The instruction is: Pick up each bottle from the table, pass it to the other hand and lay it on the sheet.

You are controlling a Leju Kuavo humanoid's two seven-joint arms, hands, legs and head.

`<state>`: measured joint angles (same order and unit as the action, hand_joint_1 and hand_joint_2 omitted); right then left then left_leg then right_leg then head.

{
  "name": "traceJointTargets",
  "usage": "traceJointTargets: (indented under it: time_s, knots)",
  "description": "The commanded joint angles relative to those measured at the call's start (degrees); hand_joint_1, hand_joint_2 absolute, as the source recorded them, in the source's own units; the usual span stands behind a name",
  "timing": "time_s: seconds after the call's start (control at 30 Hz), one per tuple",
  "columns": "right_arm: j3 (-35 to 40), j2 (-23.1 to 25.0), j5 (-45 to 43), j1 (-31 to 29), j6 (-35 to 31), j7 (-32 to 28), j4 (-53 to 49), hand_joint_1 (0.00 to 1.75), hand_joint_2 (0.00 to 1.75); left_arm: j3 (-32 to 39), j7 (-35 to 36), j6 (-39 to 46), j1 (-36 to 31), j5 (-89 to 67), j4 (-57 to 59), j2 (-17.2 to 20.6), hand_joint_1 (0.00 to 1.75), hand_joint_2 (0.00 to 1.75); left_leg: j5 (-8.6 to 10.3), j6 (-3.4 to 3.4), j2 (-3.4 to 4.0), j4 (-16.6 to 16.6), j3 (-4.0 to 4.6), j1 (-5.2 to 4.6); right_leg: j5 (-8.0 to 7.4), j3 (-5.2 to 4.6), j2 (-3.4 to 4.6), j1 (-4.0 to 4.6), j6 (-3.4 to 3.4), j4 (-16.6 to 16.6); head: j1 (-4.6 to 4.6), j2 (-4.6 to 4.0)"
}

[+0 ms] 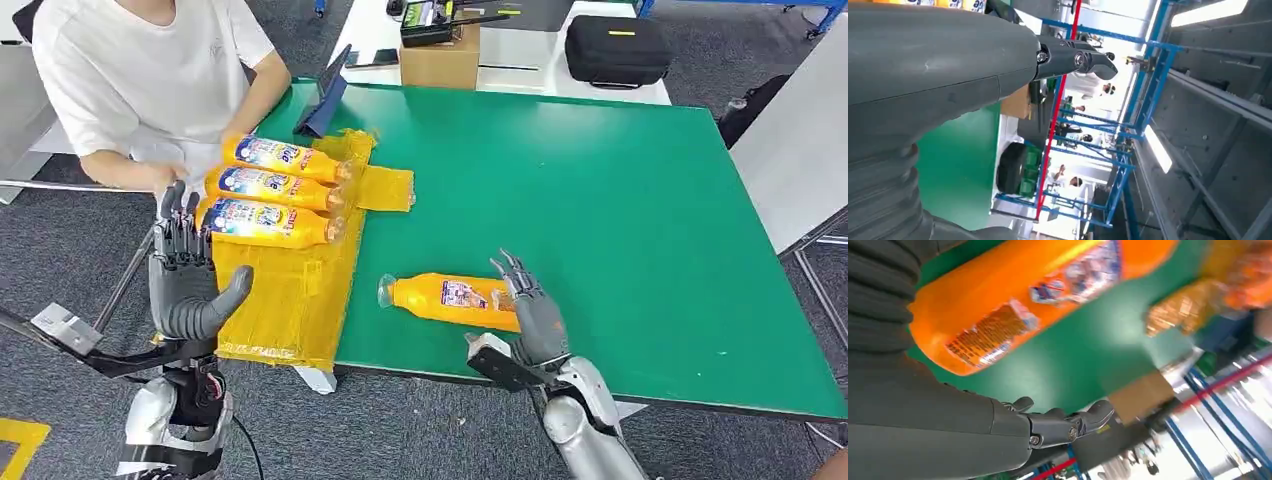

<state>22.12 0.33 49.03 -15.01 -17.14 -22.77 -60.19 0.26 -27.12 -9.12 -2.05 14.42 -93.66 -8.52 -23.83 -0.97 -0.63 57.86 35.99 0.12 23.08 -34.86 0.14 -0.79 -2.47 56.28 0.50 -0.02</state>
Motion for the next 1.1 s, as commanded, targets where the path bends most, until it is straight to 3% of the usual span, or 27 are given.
traceJointTargets:
  time_s: [0.03, 0.2, 0.43, 0.6, 0.7, 1.07, 1.1]
  knots:
    - [0.97, -1.51, 2.63, -6.70, -0.89, 1.18, 11.94, 0.00, 1.75, -1.31, 0.33, -0.09, -1.42, -0.76, 1.19, 0.55, 0.00, 1.75, -0.08, 0.03, 0.03, -0.04, -0.23, 0.01, 0.08, 0.23, -0.01, 0.02, 0.07, -0.04, 0.02, 0.02]
    - [1.04, -1.46, 2.71, -6.57, -0.92, 1.22, 11.96, 0.00, 1.75, -1.27, 0.33, -0.09, -1.37, -0.76, 1.19, 0.59, 0.00, 1.75, -0.11, 0.06, 0.03, -0.03, -0.29, 0.02, 0.11, 0.29, -0.03, 0.03, 0.09, -0.03, 0.02, 0.02]
    - [2.24, -1.16, 7.91, -11.30, 1.61, 8.84, 16.51, 0.00, 1.75, -0.04, 0.92, -1.38, -0.88, -0.86, 1.59, 0.18, 0.00, 1.75, -0.12, 0.06, 0.18, 0.01, -0.27, 0.01, 0.07, 0.23, 0.12, 0.03, 0.09, 0.00, 0.02, 0.02]
    - [5.02, -0.46, 9.38, -15.82, 7.67, 13.48, 22.93, 0.00, 1.75, 1.07, 1.56, -1.30, -0.10, -1.54, 1.69, -0.09, 0.00, 1.75, -0.10, 0.05, 0.19, -0.04, -0.28, 0.01, 0.05, 0.24, 0.13, 0.02, 0.08, -0.04, 0.00, 0.02]
    - [7.42, 0.09, 8.55, -19.68, 11.82, 14.02, 28.40, 0.00, 1.75, 1.76, 1.81, -1.27, -0.14, -1.77, 2.30, -0.10, 0.00, 1.75, -0.09, 0.04, 0.23, -0.03, -0.24, -0.01, 0.03, 0.20, 0.18, 0.01, 0.07, -0.02, 0.02, 0.02]
    - [10.16, 1.64, 6.75, -24.97, 17.92, 12.81, 36.41, 0.00, 1.75, 1.71, 2.00, -1.36, -1.86, -2.14, 5.84, 0.36, 0.00, 1.75, -0.10, 0.07, 0.27, -0.06, -0.45, 0.02, 0.06, 0.38, 0.15, 0.04, 0.12, -0.04, 0.02, 0.00]
    - [11.21, 1.45, 6.78, -25.94, 19.38, 12.06, 37.47, 0.10, 1.75, 1.55, 2.00, -1.43, -2.38, -2.12, 6.59, 0.53, 0.00, 1.75, -0.12, 0.09, 0.25, -0.06, -0.54, 0.03, 0.09, 0.46, 0.11, 0.06, 0.15, -0.05, 0.00, 0.02]
